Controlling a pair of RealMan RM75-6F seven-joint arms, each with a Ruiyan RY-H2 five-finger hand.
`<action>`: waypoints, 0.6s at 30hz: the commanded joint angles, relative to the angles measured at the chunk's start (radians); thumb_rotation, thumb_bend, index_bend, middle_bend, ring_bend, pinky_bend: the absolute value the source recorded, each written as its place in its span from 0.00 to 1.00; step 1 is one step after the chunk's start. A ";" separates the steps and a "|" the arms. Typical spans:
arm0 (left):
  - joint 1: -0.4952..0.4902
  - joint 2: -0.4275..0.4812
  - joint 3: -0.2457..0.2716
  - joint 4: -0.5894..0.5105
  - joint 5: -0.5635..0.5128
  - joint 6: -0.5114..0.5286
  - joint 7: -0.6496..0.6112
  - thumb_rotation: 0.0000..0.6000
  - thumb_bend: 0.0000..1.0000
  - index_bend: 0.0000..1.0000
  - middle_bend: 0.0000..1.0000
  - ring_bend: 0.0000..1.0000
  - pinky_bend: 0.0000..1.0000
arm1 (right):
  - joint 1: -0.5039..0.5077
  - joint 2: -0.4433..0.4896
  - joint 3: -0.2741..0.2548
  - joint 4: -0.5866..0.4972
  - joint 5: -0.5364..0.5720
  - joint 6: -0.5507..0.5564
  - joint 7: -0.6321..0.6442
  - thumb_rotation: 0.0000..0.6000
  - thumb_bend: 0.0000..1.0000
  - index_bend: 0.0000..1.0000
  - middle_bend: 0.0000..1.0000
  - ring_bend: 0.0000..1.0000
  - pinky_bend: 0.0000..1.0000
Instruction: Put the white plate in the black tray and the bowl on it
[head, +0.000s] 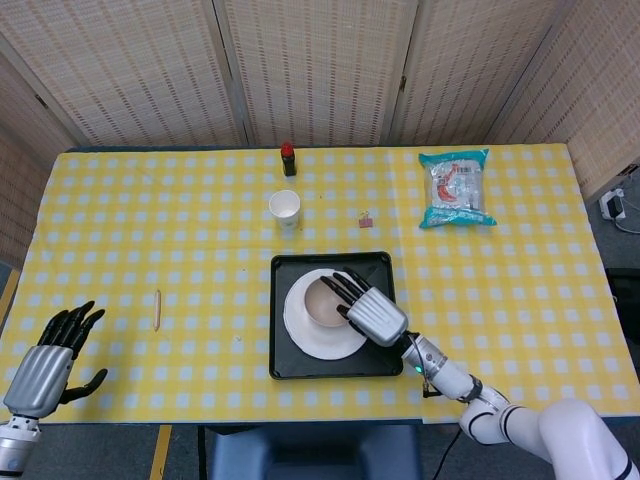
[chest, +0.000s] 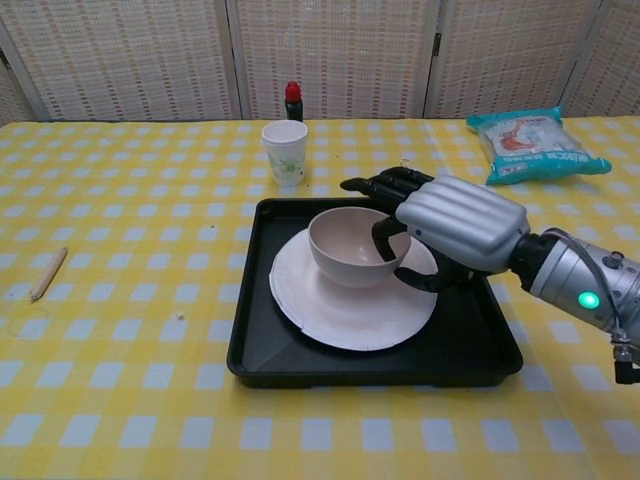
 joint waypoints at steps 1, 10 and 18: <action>-0.002 0.002 0.003 0.001 0.004 -0.005 -0.007 1.00 0.34 0.00 0.00 0.00 0.00 | 0.003 -0.011 0.000 0.015 0.000 -0.001 0.004 1.00 0.46 0.62 0.00 0.00 0.00; -0.005 0.005 0.008 -0.004 0.006 -0.015 -0.011 1.00 0.40 0.00 0.00 0.00 0.00 | -0.005 0.019 -0.005 -0.027 0.023 -0.037 -0.047 1.00 0.46 0.07 0.00 0.00 0.00; 0.000 0.006 0.007 -0.008 0.007 -0.006 -0.004 1.00 0.42 0.00 0.00 0.00 0.00 | -0.023 0.088 -0.013 -0.125 0.013 -0.003 -0.066 1.00 0.46 0.00 0.00 0.00 0.00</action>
